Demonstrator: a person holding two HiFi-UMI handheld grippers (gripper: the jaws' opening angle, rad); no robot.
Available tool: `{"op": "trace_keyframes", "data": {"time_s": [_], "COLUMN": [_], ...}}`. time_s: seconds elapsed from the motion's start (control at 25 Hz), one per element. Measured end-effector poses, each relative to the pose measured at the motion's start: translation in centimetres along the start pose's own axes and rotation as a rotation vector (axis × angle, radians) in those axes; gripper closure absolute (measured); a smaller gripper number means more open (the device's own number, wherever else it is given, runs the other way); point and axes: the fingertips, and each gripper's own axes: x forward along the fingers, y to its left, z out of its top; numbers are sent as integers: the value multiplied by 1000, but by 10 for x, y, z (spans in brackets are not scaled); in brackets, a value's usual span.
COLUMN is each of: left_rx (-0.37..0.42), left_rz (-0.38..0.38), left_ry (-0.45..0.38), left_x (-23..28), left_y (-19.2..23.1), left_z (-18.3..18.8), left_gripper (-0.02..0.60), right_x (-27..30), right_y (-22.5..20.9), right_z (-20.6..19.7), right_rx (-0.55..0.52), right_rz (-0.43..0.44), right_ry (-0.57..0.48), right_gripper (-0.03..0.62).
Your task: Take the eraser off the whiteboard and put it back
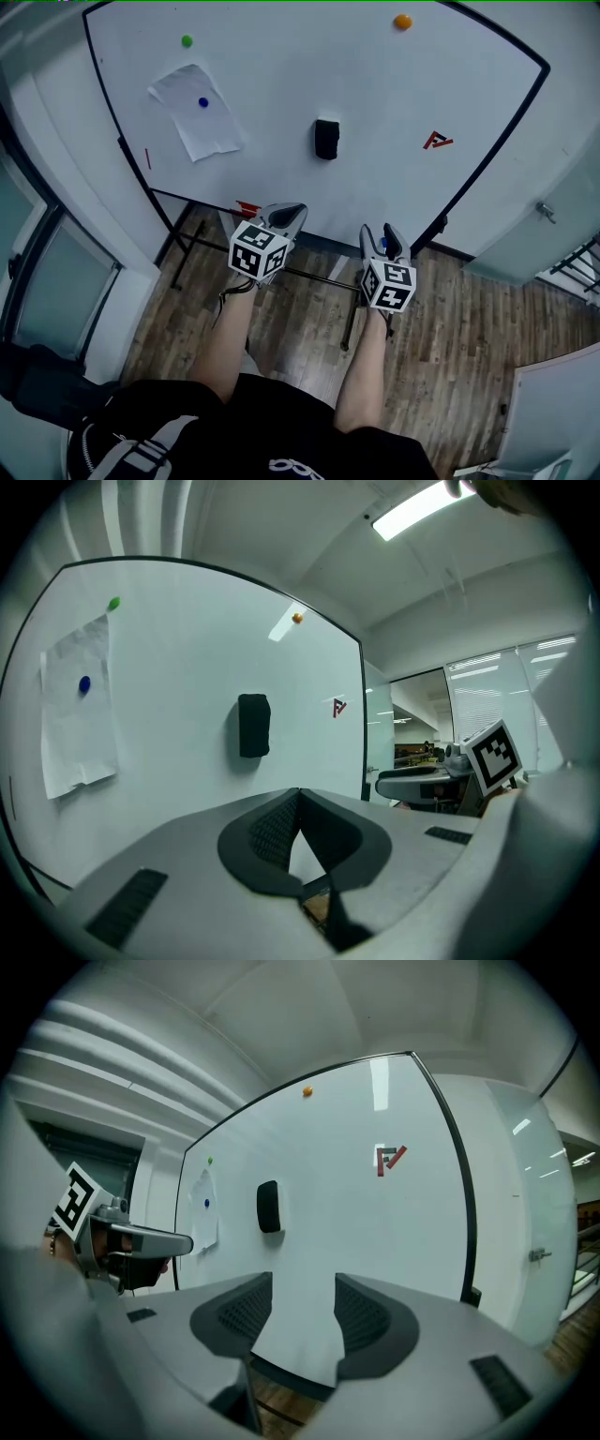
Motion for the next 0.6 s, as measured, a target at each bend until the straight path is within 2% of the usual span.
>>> {"op": "trace_keyframes", "data": {"time_s": [0.2, 0.6], "left_rx": [-9, -16], "left_rz": [19, 29], "left_ry": [8, 40], "left_x": [-13, -29], "left_y": [-31, -81], "left_z": [-12, -35], "left_gripper": [561, 561], "right_x": [-35, -77], "right_y": [-8, -15], "right_z": [-19, -56], "right_rx": [-17, -5], "right_rz": [3, 50], "right_ry": [20, 87], "right_gripper": [466, 549]}}
